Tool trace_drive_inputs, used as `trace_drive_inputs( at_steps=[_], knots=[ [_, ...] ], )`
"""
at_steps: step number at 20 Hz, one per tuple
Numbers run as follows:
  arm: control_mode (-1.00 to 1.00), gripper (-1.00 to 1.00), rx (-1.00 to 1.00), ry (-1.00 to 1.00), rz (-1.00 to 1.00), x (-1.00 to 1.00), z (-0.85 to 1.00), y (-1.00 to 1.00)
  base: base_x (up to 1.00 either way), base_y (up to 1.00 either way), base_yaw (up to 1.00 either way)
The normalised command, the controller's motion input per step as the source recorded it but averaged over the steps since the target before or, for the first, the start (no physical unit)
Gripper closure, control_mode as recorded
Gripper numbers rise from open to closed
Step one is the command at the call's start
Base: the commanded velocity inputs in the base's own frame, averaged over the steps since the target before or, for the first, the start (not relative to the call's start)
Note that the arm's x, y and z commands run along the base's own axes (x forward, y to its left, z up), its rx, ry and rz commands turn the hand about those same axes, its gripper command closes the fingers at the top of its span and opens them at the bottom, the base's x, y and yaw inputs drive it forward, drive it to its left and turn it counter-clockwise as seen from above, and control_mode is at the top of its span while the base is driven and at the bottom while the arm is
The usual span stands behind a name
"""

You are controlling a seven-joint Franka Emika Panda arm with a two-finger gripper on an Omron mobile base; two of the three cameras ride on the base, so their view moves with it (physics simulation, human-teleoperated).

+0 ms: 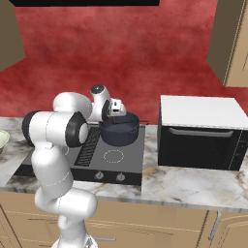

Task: Open the cabinet and move the ladle to the pot. Then close the cabinet.

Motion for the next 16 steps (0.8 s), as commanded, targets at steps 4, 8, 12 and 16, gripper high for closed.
trace_drive_inputs(
  at_steps=[4, 8, 12, 16],
  knots=[
    [-1.00, 1.00, 0.00, 0.07, 0.00, 0.27, -0.15, 0.00, 0.00, 0.00, 0.00],
    [-1.00, 1.00, 0.00, 0.08, 0.00, 0.30, -0.14, 0.00, 0.00, 0.00, 0.00],
    [-1.00, 1.00, 0.00, 0.05, 0.00, 0.26, -0.15, 0.00, 0.00, 0.00, 0.00],
    [-1.00, 1.00, 0.00, 0.03, 0.00, 0.23, -0.19, 0.00, 0.00, 0.00, 0.00]
  ],
)
